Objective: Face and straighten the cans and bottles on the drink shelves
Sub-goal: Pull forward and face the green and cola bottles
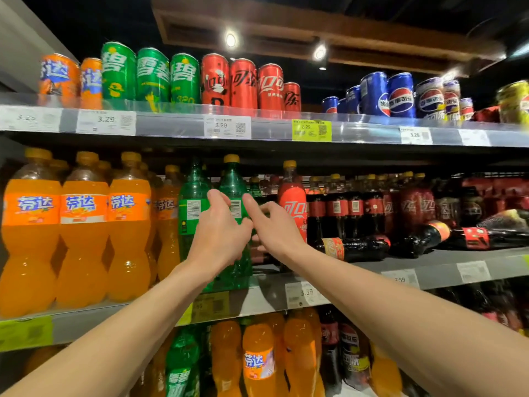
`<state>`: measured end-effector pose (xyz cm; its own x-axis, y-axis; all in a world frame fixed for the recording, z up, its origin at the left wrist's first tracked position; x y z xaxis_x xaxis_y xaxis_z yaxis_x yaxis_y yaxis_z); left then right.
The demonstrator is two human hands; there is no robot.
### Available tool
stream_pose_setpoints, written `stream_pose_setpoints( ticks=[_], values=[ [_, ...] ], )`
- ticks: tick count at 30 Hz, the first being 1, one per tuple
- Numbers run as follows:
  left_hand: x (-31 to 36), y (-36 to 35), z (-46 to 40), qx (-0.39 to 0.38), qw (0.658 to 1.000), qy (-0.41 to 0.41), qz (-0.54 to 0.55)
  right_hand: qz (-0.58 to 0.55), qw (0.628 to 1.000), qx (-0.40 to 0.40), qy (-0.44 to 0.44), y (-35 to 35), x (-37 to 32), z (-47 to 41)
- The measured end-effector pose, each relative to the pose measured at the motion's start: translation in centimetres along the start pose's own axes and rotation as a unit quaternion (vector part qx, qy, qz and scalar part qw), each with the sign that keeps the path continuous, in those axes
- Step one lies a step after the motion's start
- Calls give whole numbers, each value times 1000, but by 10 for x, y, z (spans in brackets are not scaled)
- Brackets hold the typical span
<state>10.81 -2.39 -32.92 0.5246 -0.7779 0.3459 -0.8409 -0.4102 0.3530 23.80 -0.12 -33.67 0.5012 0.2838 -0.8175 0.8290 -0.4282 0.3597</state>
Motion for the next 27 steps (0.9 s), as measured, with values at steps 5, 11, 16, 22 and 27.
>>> stream_pose_setpoints(
  ticks=[5,11,16,22,27],
  values=[
    [27,-36,-8,-38,999,-19,25,26,998,54,-1,49,17,3],
    [55,-99,-8,-89,993,-25,79,70,994,57,-69,99,66,-11],
    [67,-156,-12,-99,986,-37,130,277,958,13,-71,134,113,-40],
    [66,-225,-28,-110,983,-31,143,419,904,-22,-86,138,161,-99],
    [70,-252,-37,-119,986,-23,111,484,870,-90,-15,131,164,-93]
  ],
)
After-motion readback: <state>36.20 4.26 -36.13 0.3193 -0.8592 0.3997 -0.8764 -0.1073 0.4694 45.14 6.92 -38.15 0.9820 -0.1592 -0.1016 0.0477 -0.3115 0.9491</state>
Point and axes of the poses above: each hand's wrist, its own z-axis away from the middle knuckle, its own y-axis out of the back of the hand, x = y × z, the point moved 5 cm from there along -z, towards the middle knuckle, and after that the axes turned 14 degrees about -y, right-handed, at the moved point
